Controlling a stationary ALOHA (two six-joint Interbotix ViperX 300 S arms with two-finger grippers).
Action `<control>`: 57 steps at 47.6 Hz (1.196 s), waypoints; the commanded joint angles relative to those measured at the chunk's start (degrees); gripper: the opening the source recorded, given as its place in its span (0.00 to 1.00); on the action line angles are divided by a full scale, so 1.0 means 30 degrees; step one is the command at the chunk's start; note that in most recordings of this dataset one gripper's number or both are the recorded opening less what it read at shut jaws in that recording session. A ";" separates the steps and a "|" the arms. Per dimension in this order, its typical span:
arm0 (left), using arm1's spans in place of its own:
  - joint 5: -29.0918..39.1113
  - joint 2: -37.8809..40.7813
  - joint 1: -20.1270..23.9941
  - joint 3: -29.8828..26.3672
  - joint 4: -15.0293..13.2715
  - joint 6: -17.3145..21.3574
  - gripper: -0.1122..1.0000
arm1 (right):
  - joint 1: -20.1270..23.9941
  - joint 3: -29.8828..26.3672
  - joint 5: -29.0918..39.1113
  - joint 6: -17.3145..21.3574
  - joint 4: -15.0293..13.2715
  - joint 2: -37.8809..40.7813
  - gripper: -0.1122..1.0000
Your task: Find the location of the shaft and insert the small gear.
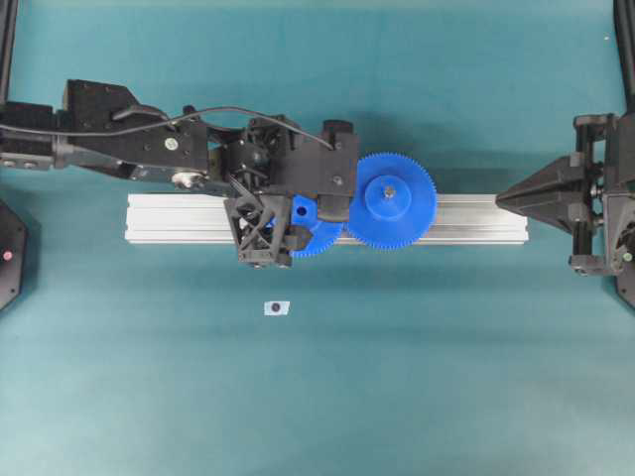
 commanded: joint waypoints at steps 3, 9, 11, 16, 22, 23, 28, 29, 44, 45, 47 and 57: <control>0.0029 -0.0791 0.0088 -0.0059 0.0029 0.0029 0.83 | -0.0059 -0.0176 -0.0146 0.0059 0.0029 0.0059 0.24; 0.0029 -0.0703 0.0088 0.0059 0.0029 0.0029 0.83 | -0.0029 -0.0146 -0.0176 0.0088 0.0029 0.0059 0.24; 0.0029 -0.0674 0.0088 0.0059 0.0029 0.0029 0.83 | -0.0029 -0.0146 -0.0205 0.0088 0.0029 0.0059 0.24; 0.0029 -0.0674 0.0264 0.0117 0.0029 0.0029 0.83 | -0.0029 -0.0117 -0.0205 0.0088 0.0029 0.0059 0.24; 0.0205 -0.0674 0.0439 0.0176 0.0029 0.0059 0.83 | -0.0029 -0.0117 -0.0234 0.0117 0.0059 0.0059 0.24; 0.0293 -0.0703 0.0439 0.0234 0.0029 0.0059 0.83 | -0.0029 -0.0117 -0.0234 0.0146 0.0029 0.0029 0.24; 0.0439 -0.0820 0.0439 0.0703 0.0029 0.0029 0.83 | -0.0029 -0.0088 -0.0234 0.0381 0.0029 -0.0059 0.24; 0.0439 -0.0850 0.0439 0.0850 0.0029 0.0029 0.83 | -0.0029 -0.0088 -0.0234 0.0410 0.0029 -0.0088 0.24; 0.0410 -0.0908 0.0439 0.0703 0.0029 0.0000 0.84 | -0.0059 0.0059 -0.0088 0.0527 0.0029 -0.0674 0.24; 0.0439 -0.0908 0.0439 0.0615 0.0029 0.0000 0.84 | -0.0029 0.0088 -0.0088 0.0527 0.0029 -0.0703 0.24; 0.0527 -0.0967 0.0439 0.0410 0.0029 0.0000 0.84 | -0.0059 0.0088 -0.0059 0.0527 0.0029 -0.0791 0.24; 0.0498 -0.1963 0.0381 -0.0234 0.0029 0.0029 0.87 | -0.0029 0.0117 -0.0088 0.0527 0.0029 -0.0908 0.24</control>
